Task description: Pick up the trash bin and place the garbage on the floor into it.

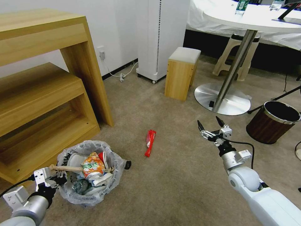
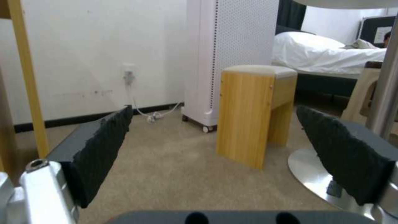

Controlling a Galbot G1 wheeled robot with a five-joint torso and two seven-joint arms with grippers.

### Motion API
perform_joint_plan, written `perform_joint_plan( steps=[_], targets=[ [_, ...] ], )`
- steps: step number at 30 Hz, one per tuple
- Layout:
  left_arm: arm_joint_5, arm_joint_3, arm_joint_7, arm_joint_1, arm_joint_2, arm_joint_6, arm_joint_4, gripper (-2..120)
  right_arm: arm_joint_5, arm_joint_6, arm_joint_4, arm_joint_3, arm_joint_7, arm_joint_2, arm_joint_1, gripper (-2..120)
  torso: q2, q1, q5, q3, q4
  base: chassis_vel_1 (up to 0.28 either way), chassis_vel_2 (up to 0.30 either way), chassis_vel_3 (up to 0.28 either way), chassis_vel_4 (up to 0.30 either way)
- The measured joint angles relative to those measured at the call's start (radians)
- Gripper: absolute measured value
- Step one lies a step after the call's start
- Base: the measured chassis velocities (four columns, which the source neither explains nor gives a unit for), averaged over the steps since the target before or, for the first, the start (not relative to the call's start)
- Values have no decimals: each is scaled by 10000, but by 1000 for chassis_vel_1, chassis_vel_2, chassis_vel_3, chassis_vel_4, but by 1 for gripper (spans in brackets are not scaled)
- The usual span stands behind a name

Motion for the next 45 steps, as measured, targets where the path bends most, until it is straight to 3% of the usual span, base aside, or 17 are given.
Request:
perform_joint_plan(
  steps=[15,45],
  targets=[
    [-301,-164,-124,-199,243,42,192,1,-306,20,-236,-44,-52,138,156,100,0,0,0,0,0,-3,3,2,-3],
    [-76,8,-91,-102,-175,35,-48,1,-278,-97,-213,-664,-47,115,608,100,0,1,2,0,1,-62,63,65,-64]
  ],
)
